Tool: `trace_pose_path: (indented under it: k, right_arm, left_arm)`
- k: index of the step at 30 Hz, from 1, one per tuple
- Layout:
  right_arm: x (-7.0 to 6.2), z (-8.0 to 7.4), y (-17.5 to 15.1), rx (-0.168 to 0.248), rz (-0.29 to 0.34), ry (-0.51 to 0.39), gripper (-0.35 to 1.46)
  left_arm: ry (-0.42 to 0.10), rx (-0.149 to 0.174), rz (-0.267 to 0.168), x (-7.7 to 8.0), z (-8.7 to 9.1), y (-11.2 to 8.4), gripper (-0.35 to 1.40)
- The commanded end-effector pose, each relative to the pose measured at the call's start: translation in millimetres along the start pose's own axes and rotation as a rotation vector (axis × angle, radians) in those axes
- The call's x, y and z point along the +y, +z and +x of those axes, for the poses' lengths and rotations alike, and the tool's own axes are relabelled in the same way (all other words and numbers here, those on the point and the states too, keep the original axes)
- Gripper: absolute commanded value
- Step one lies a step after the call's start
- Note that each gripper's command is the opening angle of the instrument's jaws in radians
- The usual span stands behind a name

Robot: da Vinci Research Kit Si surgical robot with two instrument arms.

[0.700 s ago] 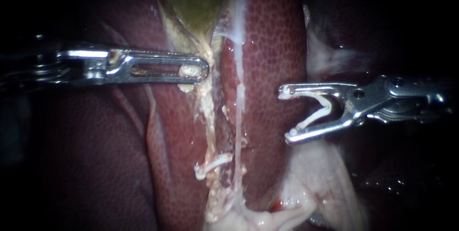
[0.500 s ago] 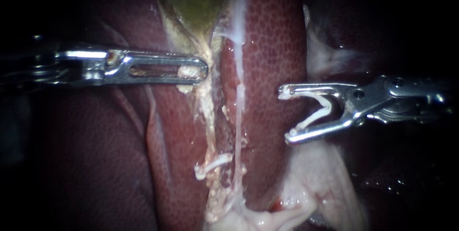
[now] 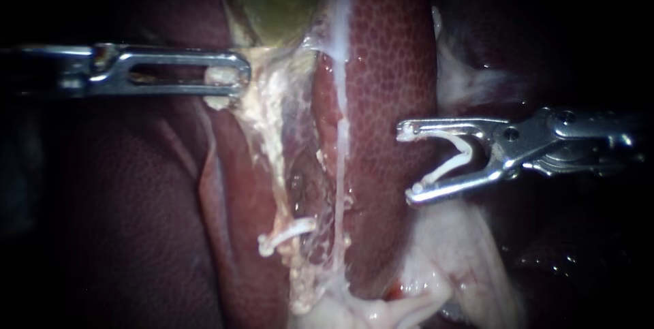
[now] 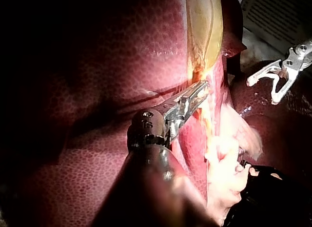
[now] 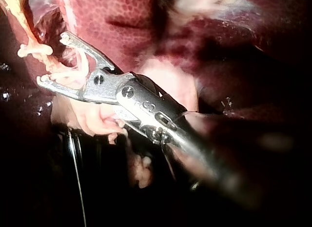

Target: Clipping second clip left tube

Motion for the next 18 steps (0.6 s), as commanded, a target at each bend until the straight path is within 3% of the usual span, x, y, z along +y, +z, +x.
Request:
trace_pose_path:
  k: [1,18]
  right_arm:
    - [0.0,0.0,0.0,0.0,0.0,0.0,0.6]
    - [0.1,-0.5,1.1,0.004,-0.005,-0.005,0.6]
  left_arm:
    - [-0.001,-0.002,-0.001,-0.1,-0.1,-0.3,-0.35]
    - [-0.001,-0.006,-0.002,-0.3,0.0,-0.4,-0.35]
